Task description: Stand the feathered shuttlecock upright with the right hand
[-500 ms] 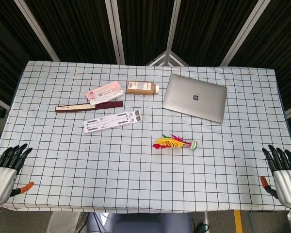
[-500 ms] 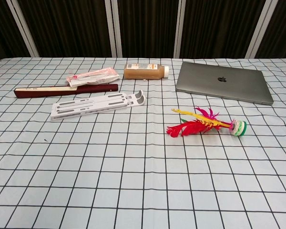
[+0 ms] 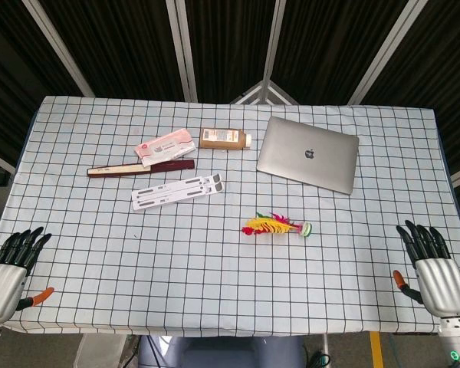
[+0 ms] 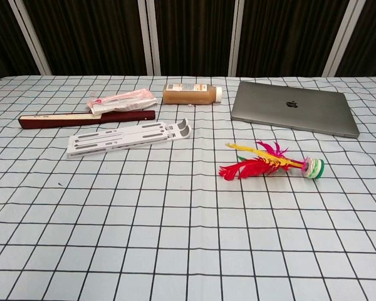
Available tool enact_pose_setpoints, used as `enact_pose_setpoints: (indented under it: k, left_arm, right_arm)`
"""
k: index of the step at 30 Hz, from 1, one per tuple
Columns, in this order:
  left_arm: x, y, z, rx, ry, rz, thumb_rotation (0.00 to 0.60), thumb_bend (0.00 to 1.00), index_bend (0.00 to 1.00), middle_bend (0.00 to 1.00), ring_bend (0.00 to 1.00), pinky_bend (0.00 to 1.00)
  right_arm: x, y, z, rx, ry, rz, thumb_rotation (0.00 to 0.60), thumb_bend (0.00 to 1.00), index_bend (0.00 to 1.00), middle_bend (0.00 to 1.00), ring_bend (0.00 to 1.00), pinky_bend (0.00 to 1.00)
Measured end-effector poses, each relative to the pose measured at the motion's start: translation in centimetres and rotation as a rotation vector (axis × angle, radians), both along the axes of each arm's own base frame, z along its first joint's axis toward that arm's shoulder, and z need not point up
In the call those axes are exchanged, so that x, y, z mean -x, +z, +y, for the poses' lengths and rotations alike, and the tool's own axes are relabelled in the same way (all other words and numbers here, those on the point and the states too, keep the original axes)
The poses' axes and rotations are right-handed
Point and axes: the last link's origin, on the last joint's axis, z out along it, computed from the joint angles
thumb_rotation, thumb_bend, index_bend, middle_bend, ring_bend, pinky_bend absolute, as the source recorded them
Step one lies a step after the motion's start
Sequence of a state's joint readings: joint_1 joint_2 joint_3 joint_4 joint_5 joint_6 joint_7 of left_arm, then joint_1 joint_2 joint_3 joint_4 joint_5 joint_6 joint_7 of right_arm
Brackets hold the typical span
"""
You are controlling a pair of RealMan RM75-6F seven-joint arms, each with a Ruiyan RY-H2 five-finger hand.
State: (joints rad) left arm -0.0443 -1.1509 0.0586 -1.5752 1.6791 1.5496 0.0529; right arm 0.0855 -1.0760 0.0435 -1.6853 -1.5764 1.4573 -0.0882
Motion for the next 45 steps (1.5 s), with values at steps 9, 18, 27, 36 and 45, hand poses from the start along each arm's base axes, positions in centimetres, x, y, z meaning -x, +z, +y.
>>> enact_pose_setpoints:
  k: [9, 18, 27, 36, 45]
  left_arm:
    - [0.0, 0.1, 0.1, 0.003, 0.005, -0.01, 0.6, 0.0, 0.0, 0.0, 0.0, 0.0]
    - [0.1, 0.3, 0.2, 0.009, 0.016, -0.03, 0.6, 0.0, 0.0, 0.0, 0.0, 0.0]
    - [0.1, 0.3, 0.4, 0.017, 0.026, -0.046, 0.6, 0.0, 0.0, 0.0, 0.0, 0.0]
    - [0.1, 0.4, 0.4, 0.021, 0.033, -0.058, 0.6, 0.0, 0.0, 0.0, 0.0, 0.0]
    - [0.1, 0.4, 0.5, 0.026, 0.035, -0.067, 0.6, 0.0, 0.0, 0.0, 0.0, 0.0]
  right_arm:
    - [-5.9, -5.2, -5.2, -0.09, 0.081, -0.097, 0.6, 0.41, 0.33, 0.09, 0.0, 0.0]
    - [-11.0, -12.3, -8.6, -0.175, 0.055, -0.212, 0.6, 0.41, 0.4, 0.14, 0.0, 0.0]
    - [-14.6, -17.3, -9.9, -0.221, 0.055, -0.253, 0.6, 0.41, 0.45, 0.17, 0.0, 0.0]
    - [-16.1, -19.5, -11.7, -0.193, 0.039, -0.262, 0.6, 0.41, 0.46, 0.18, 0.0, 0.0]
    - [-16.4, -20.7, -12.6, -0.175, 0.016, -0.279, 0.6, 0.41, 0.48, 0.19, 0.0, 0.0]
